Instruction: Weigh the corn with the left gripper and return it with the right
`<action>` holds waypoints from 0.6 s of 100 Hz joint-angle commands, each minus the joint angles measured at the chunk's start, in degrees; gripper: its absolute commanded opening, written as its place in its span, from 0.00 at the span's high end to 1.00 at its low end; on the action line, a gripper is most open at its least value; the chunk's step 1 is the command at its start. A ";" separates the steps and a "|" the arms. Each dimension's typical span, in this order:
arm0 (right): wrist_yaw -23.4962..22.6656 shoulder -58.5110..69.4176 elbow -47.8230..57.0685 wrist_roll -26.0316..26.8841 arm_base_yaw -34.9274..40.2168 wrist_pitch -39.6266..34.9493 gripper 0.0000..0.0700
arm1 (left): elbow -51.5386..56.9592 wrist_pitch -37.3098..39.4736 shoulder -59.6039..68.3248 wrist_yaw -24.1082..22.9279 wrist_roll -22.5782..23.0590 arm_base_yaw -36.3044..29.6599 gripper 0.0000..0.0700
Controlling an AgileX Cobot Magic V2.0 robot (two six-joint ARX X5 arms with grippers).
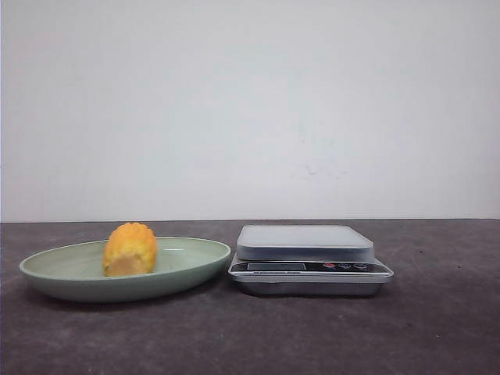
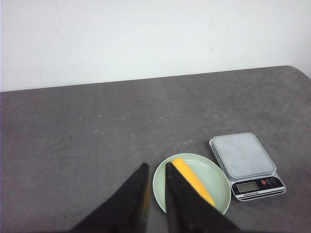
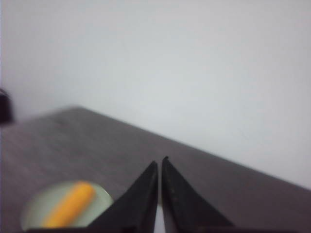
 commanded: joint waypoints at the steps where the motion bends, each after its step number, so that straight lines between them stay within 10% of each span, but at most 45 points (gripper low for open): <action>1: 0.04 0.02 -0.77 0.39 -3.19 -1.22 0.99 | 1.36 1.14 0.39 -0.11 -0.11 -0.35 0.98; 60: -21.18 -21.42 -45.16 4.90 -47.01 18.91 0.99 | 1.36 1.14 0.39 -0.11 -0.11 -0.33 0.98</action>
